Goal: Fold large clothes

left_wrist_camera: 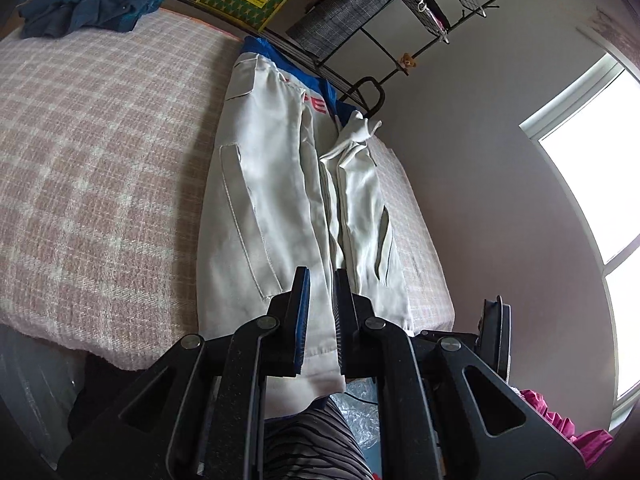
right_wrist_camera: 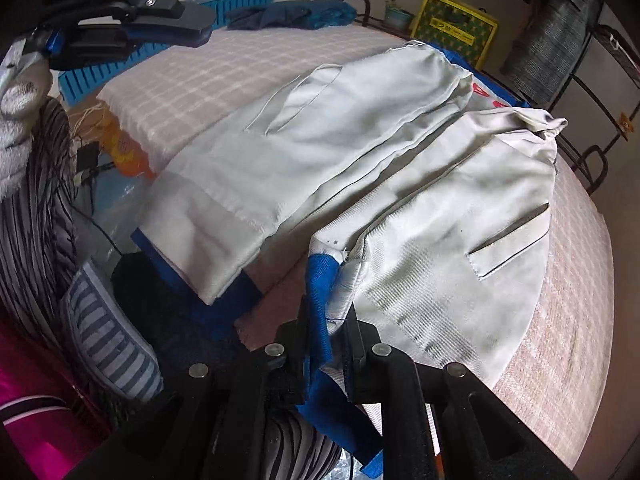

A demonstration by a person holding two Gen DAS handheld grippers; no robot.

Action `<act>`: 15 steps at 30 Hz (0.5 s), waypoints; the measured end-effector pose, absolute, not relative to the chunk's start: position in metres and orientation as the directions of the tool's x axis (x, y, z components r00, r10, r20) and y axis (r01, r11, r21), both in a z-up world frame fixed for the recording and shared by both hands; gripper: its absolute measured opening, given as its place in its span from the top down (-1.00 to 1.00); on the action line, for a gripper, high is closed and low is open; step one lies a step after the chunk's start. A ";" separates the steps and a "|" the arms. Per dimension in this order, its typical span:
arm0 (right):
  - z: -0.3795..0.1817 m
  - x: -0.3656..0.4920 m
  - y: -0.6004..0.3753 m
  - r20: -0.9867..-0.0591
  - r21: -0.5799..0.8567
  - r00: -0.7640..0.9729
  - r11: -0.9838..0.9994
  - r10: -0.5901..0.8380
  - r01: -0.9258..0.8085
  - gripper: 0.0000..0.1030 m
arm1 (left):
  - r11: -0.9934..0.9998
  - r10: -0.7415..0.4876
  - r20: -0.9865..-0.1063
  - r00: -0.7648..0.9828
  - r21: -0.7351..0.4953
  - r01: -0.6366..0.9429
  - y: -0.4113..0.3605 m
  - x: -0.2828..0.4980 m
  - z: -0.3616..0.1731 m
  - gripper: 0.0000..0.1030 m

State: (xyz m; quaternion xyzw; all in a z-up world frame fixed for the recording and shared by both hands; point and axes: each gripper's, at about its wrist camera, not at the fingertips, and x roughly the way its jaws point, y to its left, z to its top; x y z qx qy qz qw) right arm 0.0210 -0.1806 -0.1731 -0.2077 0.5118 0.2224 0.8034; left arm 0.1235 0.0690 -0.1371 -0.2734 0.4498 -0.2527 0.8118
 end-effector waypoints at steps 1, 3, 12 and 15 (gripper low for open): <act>-0.173 0.021 -0.181 -0.916 -0.102 0.374 0.814 0.148 -0.572 0.81 | 0.721 -0.658 -0.594 0.463 -0.674 0.159 0.069 0.126 -0.141 0.83; -0.170 0.022 -0.186 -0.917 -0.075 0.362 0.818 0.168 -0.570 0.81 | 0.718 -0.663 -0.600 0.449 -0.679 0.154 0.068 0.128 -0.147 0.83; -0.167 0.015 -0.194 -0.926 -0.036 0.322 0.802 0.198 -0.596 0.82 | 0.716 -0.681 -0.611 0.403 -0.670 0.195 0.044 0.135 -0.156 0.83; -0.165 0.016 -0.195 -0.928 0.016 0.286 0.794 0.238 -0.608 0.54 | 0.712 -0.686 -0.610 0.396 -0.674 0.196 0.040 0.142 -0.156 0.83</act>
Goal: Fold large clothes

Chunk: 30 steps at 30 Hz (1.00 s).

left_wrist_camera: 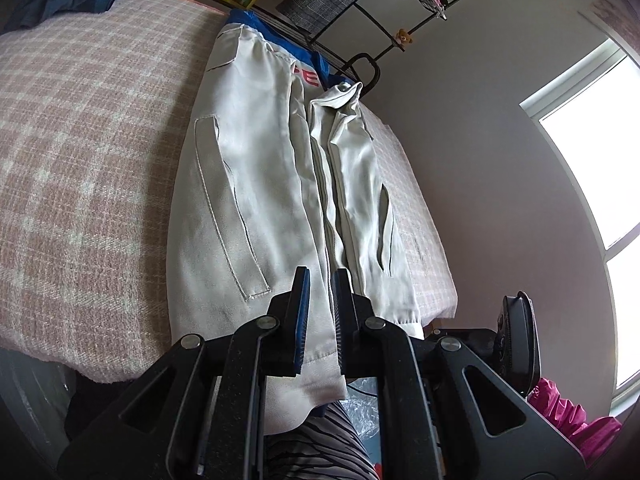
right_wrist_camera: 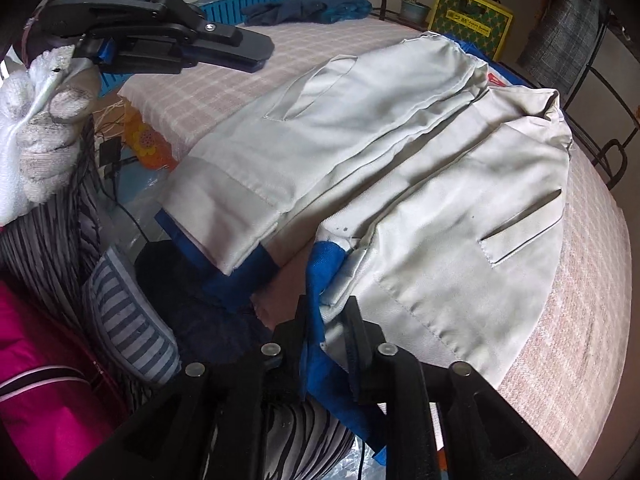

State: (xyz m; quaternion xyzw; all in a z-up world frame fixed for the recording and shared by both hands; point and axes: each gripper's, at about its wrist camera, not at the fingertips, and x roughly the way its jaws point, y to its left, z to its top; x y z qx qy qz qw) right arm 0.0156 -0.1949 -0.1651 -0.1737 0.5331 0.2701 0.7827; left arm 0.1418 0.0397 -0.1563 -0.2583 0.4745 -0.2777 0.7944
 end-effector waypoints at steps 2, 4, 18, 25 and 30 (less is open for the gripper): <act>-0.155 0.018 -0.200 -0.921 0.101 0.246 0.793 0.303 -0.601 0.39 | 0.711 -0.689 -0.608 0.395 -0.674 0.202 0.039 0.146 -0.155 0.83; -0.136 0.022 -0.209 -0.896 0.168 0.241 0.788 0.372 -0.592 0.39 | 0.708 -0.692 -0.604 0.394 -0.674 0.210 0.038 0.149 -0.153 0.83; -0.073 0.164 -0.302 -0.826 0.197 0.458 0.930 0.329 -0.311 0.22 | 0.705 -0.708 -0.621 0.336 -0.646 0.292 0.023 0.190 -0.150 0.83; -0.089 0.272 -0.326 -0.842 0.167 0.477 0.963 0.250 -0.209 0.12 | 0.695 -0.717 -0.599 0.358 -0.657 0.292 0.034 0.219 -0.149 0.83; -0.116 0.332 -0.331 -0.869 0.093 0.469 0.983 0.158 -0.159 0.12 | 0.686 -0.722 -0.596 0.351 -0.682 0.254 0.048 0.230 -0.161 0.83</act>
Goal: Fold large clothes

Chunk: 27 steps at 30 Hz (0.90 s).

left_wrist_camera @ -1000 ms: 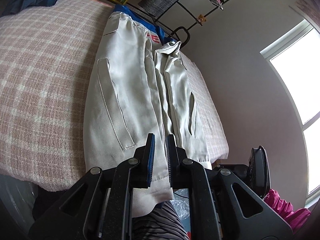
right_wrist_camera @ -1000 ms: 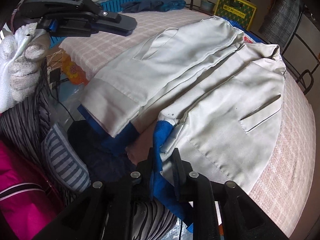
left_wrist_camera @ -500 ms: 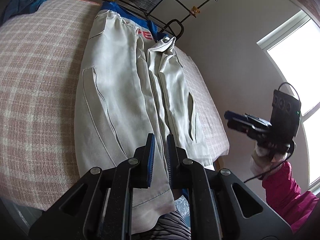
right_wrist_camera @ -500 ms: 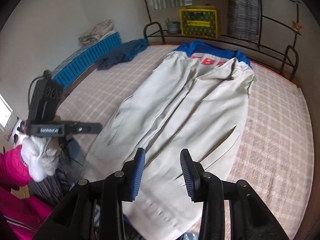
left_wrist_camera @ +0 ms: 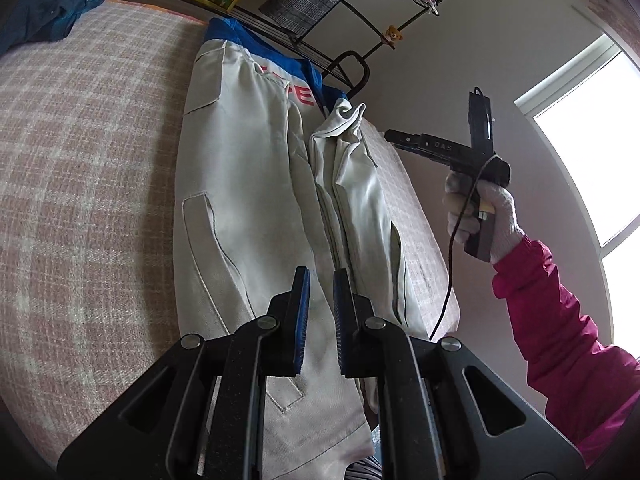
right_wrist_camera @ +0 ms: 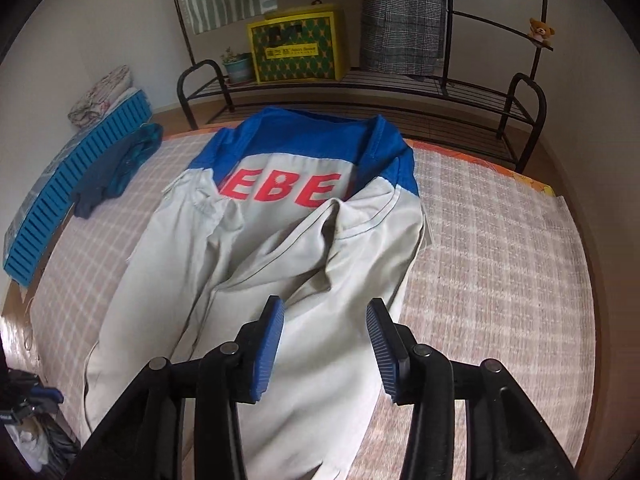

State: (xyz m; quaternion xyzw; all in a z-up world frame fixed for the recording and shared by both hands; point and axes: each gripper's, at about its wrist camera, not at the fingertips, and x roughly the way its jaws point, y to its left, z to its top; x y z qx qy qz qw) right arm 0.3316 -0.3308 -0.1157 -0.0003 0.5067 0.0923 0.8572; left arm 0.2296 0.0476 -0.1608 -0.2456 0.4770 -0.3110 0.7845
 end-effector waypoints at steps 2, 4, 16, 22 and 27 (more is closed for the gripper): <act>-0.124 0.351 -0.333 -0.869 0.097 0.472 0.986 0.149 -0.134 0.12 | 0.682 -0.725 -0.597 0.343 -0.689 0.244 0.051 0.232 -0.164 0.83; -0.130 0.364 -0.331 -0.870 0.082 0.474 0.988 0.135 -0.130 0.12 | 0.684 -0.724 -0.600 0.340 -0.689 0.240 0.053 0.234 -0.166 0.83; -0.116 0.398 -0.318 -0.819 0.145 0.542 0.982 0.186 -0.118 0.93 | 0.657 -0.748 -0.576 0.331 -0.712 0.246 0.062 0.231 -0.164 0.83; -0.126 0.431 -0.288 -0.818 0.200 0.521 0.970 0.244 -0.141 0.94 | 0.652 -0.752 -0.571 0.330 -0.719 0.241 0.064 0.230 -0.163 0.83; -0.179 0.448 -0.261 -0.862 0.169 0.460 0.977 0.211 -0.130 0.94 | 0.647 -0.755 -0.568 0.326 -0.725 0.235 0.067 0.231 -0.164 0.83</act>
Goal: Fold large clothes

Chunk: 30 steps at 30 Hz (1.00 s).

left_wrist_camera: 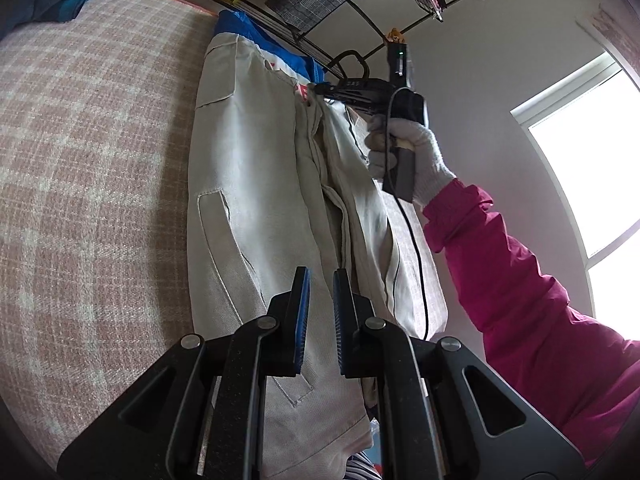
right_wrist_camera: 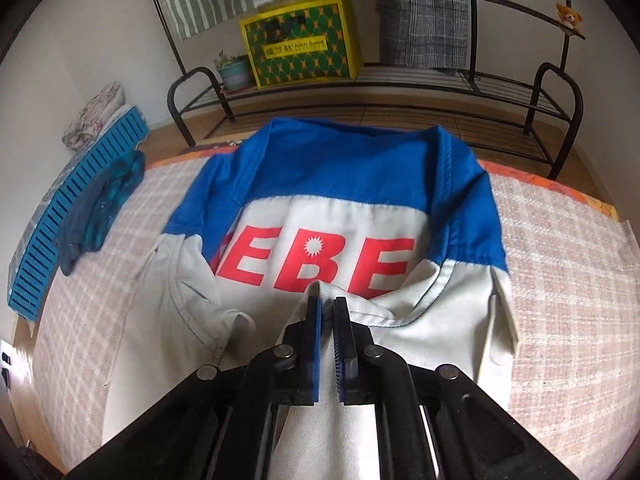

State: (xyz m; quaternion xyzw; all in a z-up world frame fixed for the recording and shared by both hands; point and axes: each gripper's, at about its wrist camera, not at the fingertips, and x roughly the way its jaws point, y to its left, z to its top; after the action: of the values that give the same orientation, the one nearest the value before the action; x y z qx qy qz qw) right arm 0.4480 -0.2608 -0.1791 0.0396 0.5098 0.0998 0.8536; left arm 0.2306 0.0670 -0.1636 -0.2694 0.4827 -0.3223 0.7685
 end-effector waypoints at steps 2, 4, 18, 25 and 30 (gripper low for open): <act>-0.197 0.448 -0.257 -0.871 0.179 0.446 0.978 0.208 -0.107 0.93 | 0.653 -0.750 -0.572 0.331 -0.718 0.239 0.067 0.230 -0.162 0.83; -0.205 0.445 -0.253 -0.866 0.170 0.461 0.981 0.194 -0.093 0.93 | 0.654 -0.750 -0.573 0.332 -0.717 0.242 0.068 0.231 -0.161 0.83; -0.082 0.294 -0.342 -0.676 0.512 0.555 0.850 0.486 -0.121 0.58 | 0.638 -0.769 -0.573 0.284 -0.712 0.292 0.029 0.204 -0.157 0.22; -0.098 0.167 -0.341 -0.738 0.471 0.471 0.869 0.483 -0.153 0.55 | 0.632 -0.774 -0.601 0.200 -0.706 0.321 -0.029 0.166 -0.172 0.22; -0.126 0.134 -0.308 -0.786 0.378 0.434 0.898 0.440 -0.226 0.55 | 0.641 -0.762 -0.636 0.122 -0.713 0.286 -0.063 0.147 -0.203 0.22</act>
State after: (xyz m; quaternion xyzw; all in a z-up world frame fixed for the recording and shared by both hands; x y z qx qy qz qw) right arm 0.1340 -0.3083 -0.1257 0.1086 0.4935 0.1984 0.8398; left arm 0.1474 -0.0632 -0.2028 -0.2153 0.5529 -0.3650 0.7174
